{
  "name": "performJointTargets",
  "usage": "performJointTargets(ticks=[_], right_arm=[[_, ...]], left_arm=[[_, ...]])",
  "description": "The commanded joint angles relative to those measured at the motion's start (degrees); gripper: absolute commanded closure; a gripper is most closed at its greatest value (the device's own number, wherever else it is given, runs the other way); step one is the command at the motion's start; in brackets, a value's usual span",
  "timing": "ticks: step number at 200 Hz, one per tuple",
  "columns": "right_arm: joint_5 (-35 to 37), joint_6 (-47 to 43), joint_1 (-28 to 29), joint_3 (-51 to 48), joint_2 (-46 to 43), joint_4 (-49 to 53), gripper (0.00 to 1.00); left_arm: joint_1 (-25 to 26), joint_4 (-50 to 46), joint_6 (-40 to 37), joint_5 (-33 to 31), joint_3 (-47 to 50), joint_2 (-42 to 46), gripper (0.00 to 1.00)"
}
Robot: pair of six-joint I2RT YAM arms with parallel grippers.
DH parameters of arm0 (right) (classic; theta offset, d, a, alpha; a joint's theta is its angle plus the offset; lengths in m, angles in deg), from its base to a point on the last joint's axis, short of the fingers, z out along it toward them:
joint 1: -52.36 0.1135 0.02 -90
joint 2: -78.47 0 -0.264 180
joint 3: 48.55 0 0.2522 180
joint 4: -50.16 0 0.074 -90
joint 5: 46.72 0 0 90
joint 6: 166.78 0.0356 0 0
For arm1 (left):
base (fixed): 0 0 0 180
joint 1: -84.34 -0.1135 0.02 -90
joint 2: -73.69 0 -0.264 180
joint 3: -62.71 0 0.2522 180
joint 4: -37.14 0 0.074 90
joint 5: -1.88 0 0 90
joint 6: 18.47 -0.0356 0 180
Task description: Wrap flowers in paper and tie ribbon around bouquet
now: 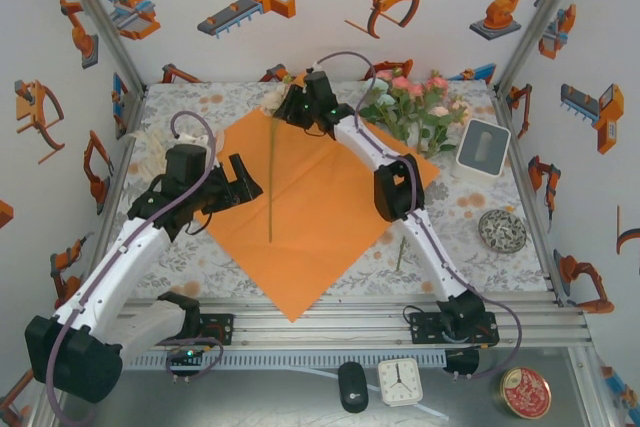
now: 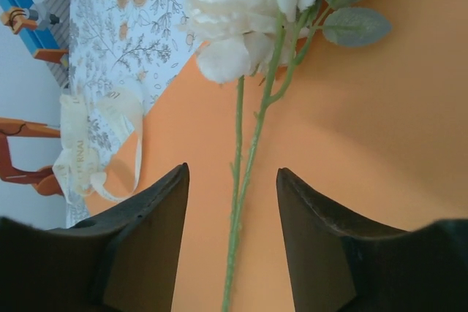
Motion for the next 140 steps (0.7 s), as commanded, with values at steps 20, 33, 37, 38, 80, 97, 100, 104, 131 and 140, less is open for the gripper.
performJointTargets(ticks=[20, 33, 37, 38, 80, 97, 100, 104, 131, 140], right_arm=[[0.66, -11.33, -4.73, -19.77, -29.83, 1.85, 0.51], [4.82, -16.59, -7.18, -30.57, -39.39, 3.61, 0.50], [6.43, -17.68, -8.14, -33.79, -41.92, 4.11, 0.50], [6.87, -17.86, -8.42, -34.67, -42.75, 4.24, 0.51], [13.71, -18.76, -22.93, -63.29, -63.22, 6.09, 0.54], [11.97, -17.85, -28.57, -70.12, -65.70, 5.23, 0.56], [11.59, -17.86, -29.39, -70.71, -65.70, 5.12, 0.56], [11.26, -18.14, -30.23, -71.37, -65.53, 5.15, 0.57], [7.84, -19.06, -32.98, -71.70, -60.73, 2.88, 0.63], [7.63, -18.54, -33.04, -70.19, -58.11, 2.70, 0.64]], left_arm=[[0.33, 6.10, -0.43, 7.84, 1.04, 0.44, 0.14], [1.92, 9.31, -1.21, 10.73, 1.18, 0.43, 0.14], [2.68, 10.21, -1.59, 11.47, 1.06, 0.42, 0.14], [2.84, 10.33, -1.68, 11.68, 1.03, 0.37, 0.14], [11.90, 19.28, -6.66, 18.76, -1.54, -3.68, 0.13], [14.92, 20.10, -8.70, 18.46, -3.04, -5.70, 0.11], [15.33, 20.11, -8.82, 18.29, -3.24, -6.07, 0.11], [15.73, 20.08, -9.07, 18.13, -3.50, -6.51, 0.11], [16.79, 19.62, -8.80, 16.60, -4.52, -9.04, 0.10], [16.78, 19.50, -8.80, 16.12, -4.49, -9.29, 0.10]])
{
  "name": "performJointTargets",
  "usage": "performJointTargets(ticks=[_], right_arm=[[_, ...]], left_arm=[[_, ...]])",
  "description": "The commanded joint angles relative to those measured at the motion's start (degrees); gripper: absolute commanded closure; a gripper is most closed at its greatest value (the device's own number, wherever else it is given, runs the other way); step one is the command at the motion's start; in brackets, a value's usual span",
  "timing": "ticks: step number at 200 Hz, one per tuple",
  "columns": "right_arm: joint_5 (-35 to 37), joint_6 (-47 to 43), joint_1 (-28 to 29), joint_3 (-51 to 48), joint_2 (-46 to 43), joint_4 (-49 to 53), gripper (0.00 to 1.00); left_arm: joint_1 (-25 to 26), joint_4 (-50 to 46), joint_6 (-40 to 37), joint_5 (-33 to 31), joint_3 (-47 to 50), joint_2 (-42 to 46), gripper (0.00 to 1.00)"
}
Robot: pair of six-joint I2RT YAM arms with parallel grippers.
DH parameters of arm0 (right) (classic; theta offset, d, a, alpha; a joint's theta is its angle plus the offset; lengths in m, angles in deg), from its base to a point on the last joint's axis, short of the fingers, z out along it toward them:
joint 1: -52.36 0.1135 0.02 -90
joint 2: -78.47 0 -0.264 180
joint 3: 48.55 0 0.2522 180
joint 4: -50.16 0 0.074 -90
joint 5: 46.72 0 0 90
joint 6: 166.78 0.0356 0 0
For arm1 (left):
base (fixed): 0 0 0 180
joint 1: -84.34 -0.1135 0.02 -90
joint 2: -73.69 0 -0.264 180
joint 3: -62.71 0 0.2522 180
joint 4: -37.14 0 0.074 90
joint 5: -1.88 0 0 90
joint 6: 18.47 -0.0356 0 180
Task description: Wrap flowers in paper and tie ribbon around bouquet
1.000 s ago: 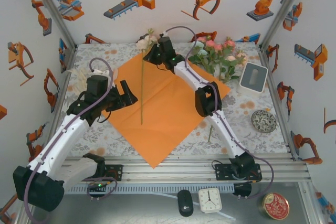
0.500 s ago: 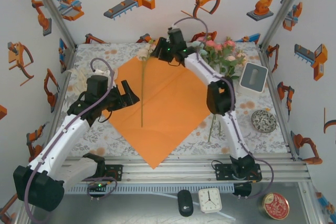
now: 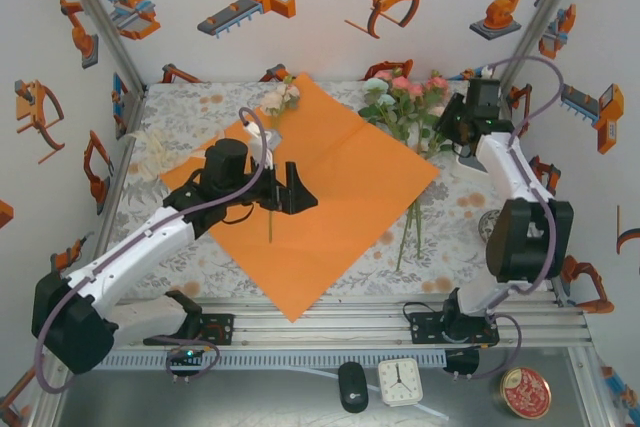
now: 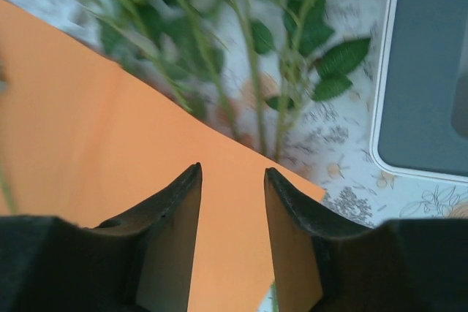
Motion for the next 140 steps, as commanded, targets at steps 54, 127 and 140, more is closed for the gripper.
performJointTargets(ticks=[54, 127, 140], right_arm=[[0.82, 1.81, -0.19, 11.51, 19.14, 0.82, 0.63], [2.77, 2.29, -0.02, 14.56, 25.85, 3.53, 0.64], [2.98, 2.42, 0.09, 14.54, 26.34, 3.73, 0.66]], left_arm=[[0.38, -0.89, -2.84, -4.17, -1.84, -0.29, 0.09], [0.27, -2.11, -3.61, -6.73, -2.42, -1.28, 0.08], [0.25, -2.56, -3.74, -6.99, -2.76, -1.63, 0.08]])
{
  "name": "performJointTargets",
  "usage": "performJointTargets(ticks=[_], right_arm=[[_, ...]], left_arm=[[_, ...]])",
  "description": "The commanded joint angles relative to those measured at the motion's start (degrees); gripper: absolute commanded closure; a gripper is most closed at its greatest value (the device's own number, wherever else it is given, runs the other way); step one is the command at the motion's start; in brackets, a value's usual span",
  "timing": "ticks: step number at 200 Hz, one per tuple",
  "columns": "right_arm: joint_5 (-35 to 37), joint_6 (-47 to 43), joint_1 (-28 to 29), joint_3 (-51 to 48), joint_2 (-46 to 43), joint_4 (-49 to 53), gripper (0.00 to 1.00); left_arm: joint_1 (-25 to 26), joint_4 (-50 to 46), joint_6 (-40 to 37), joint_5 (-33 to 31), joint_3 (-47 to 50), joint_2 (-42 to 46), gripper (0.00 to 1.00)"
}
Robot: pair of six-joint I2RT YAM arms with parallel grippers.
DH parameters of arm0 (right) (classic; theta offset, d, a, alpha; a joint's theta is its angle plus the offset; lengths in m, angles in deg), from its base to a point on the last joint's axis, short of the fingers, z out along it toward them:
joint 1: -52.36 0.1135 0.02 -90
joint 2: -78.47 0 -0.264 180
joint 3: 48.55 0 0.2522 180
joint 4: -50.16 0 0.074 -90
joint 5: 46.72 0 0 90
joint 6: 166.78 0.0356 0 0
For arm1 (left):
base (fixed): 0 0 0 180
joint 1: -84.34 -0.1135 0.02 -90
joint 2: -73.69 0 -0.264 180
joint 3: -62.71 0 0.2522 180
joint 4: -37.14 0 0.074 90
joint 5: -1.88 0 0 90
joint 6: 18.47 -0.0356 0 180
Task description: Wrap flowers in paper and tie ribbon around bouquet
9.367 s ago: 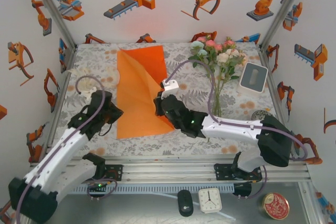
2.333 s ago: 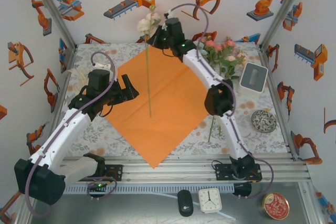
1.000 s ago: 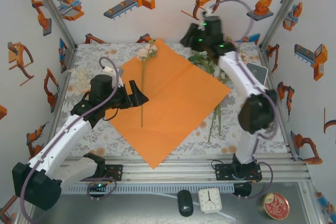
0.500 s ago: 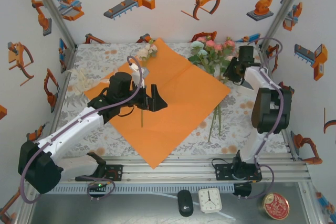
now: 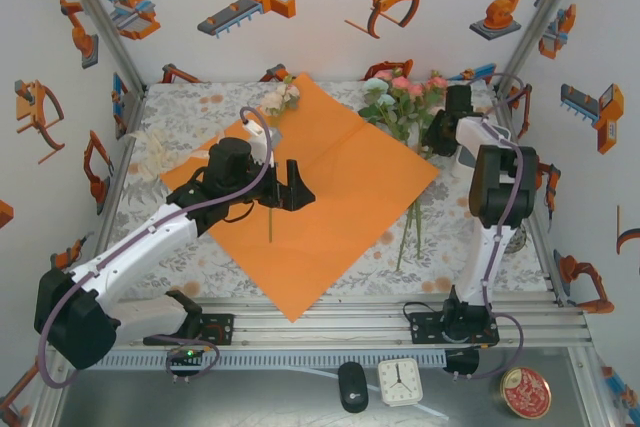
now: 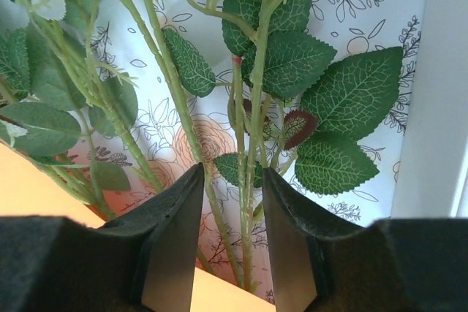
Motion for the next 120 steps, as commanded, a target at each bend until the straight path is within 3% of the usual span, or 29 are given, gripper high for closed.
performJointTargets(ticks=[1, 41, 73, 120], right_arm=[[1.12, 0.81, 0.32, 1.72, 1.41, 2.03, 0.66], [0.75, -0.05, 0.34, 2.25, 1.51, 2.35, 0.81], [1.76, -2.22, 0.32, 3.54, -0.49, 2.71, 1.00], [8.52, -11.15, 0.47, 5.44, -11.12, 0.96, 1.00]], left_arm=[[0.09, -1.47, -1.58, -0.92, -2.35, -0.57, 0.08], [0.06, -2.34, -1.47, -1.94, -2.31, -0.50, 0.08], [0.09, -3.03, -1.58, -3.22, -2.02, 0.70, 0.07], [-0.25, -3.92, -1.91, -5.13, -2.11, 1.72, 0.07]])
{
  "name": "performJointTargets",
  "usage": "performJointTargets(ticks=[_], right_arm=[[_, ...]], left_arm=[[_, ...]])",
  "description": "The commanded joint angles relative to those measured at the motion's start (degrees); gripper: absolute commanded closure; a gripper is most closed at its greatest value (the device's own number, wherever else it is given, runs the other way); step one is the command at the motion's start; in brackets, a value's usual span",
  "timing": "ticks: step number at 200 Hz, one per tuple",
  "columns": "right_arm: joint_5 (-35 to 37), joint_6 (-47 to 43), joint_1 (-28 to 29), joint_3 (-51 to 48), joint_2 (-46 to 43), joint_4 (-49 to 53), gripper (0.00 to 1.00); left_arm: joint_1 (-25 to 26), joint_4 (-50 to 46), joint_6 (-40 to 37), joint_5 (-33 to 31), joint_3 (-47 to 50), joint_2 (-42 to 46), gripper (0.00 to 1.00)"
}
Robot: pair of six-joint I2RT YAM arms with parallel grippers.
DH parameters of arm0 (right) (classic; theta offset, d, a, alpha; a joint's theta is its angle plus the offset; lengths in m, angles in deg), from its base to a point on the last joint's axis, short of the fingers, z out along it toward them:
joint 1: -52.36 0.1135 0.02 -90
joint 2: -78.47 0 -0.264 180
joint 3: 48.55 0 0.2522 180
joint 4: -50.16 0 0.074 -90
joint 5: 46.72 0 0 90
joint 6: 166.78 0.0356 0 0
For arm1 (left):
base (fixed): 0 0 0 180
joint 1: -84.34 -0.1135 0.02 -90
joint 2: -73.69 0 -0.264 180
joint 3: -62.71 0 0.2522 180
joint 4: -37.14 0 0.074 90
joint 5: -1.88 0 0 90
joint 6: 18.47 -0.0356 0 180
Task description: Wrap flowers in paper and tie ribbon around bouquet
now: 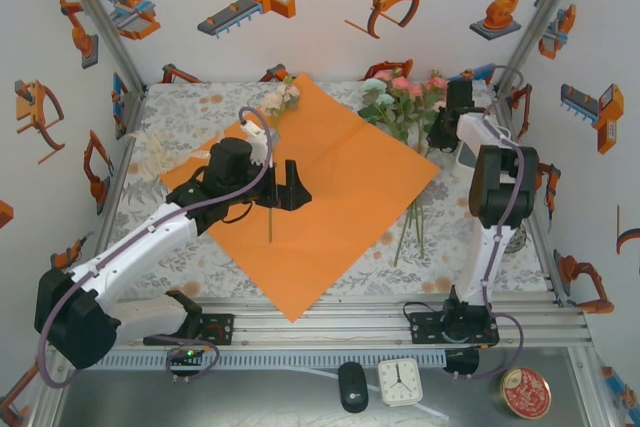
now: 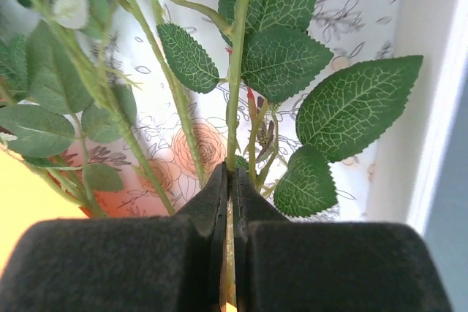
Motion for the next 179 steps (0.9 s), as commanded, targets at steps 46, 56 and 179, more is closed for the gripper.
performJointTargets(ticks=[46, 56, 179], right_arm=[[16.47, -17.39, 2.33, 0.83, -22.38, -10.47, 1.00], [15.81, -17.12, 2.48, 2.86, -24.03, -9.32, 1.00], [-12.01, 17.83, 26.13, 36.39, 8.51, -7.77, 1.00]], left_arm=[[-0.81, -3.43, -1.71, -7.23, -1.56, 4.21, 0.07], [-1.20, -4.28, -1.64, -9.04, -1.56, 5.14, 0.07], [-13.01, -9.80, 4.16, -7.00, 0.88, 12.48, 0.07]])
